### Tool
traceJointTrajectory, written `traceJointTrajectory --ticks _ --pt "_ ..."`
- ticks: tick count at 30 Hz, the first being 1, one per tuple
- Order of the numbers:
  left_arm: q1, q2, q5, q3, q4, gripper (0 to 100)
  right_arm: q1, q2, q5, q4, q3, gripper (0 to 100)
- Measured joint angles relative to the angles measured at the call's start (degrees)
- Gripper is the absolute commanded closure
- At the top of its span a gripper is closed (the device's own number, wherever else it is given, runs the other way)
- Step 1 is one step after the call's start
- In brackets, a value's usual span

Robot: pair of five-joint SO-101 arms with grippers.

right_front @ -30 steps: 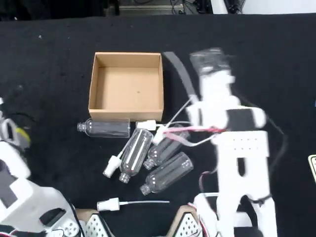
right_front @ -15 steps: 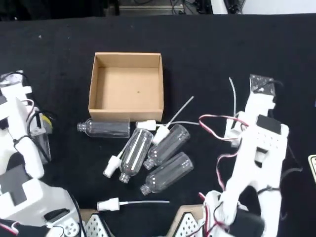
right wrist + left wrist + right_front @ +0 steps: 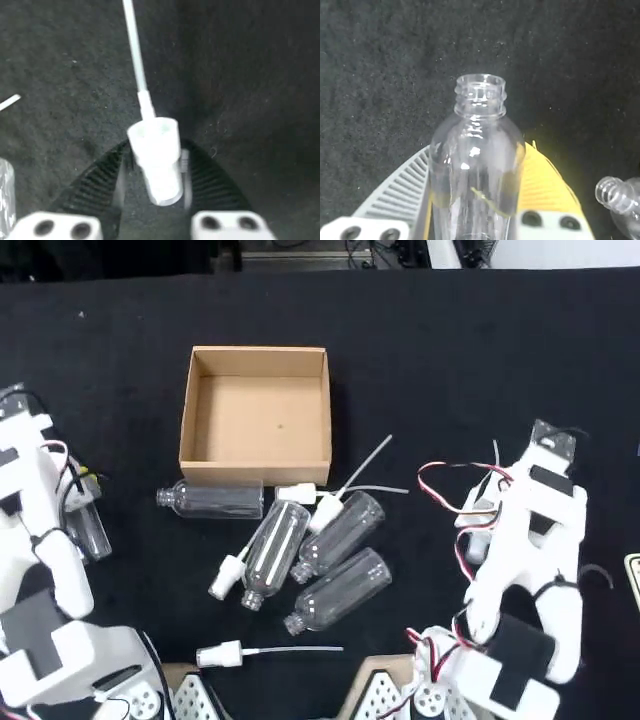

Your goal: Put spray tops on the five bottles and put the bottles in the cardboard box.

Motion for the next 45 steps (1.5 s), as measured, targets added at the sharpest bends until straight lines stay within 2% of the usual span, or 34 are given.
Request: traceJointTrajectory --ticks 4,7,10,12,16,20,25,27,29,35,43,45 --pt "0.1 -6.1 0.6 8.8 -6.5 97 0.0 1.6 -1.1 0.1 -1.3 71.4" --pt "0.6 -11.3 1.2 15.3 -10.0 97 0.0 1.6 1.4 2.7 -5.7 71.6" --pt "0.8 -15.1 2.5 18.7 -10.8 97 0.0 1.6 8.5 7.2 -11.7 71.6" --pt "0.9 -16.4 3.3 19.4 -11.1 97 0.0 1.6 16.7 10.3 -14.8 71.6" --pt "0.9 -16.8 4.9 19.4 -11.5 97 0.0 1.6 39.3 14.2 -16.8 71.6" --pt "0.9 -16.5 5.1 19.4 -11.5 97 0.1 1.6 69.0 16.3 -16.8 71.6" --pt "0.9 -14.4 5.1 19.4 -11.8 97 4.3 1.6 106.6 16.8 -14.3 71.6" --pt "0.9 -13.4 5.1 19.4 -11.9 97 4.9 1.6 117.7 16.8 -12.9 71.6" --pt "0.9 -12.7 5.1 19.4 -11.9 97 5.1 1.6 125.3 16.8 -12.2 71.6" --pt "0.9 -11.8 5.1 19.4 -11.9 97 5.1 1.6 131.3 14.0 -9.6 71.3" --pt "0.9 -11.8 5.1 19.4 -11.9 97 5.1 1.6 132.0 -3.0 2.3 71.7" --pt "0.9 -11.8 5.1 19.4 -11.9 97 5.1 1.6 132.0 -7.2 4.9 75.6"
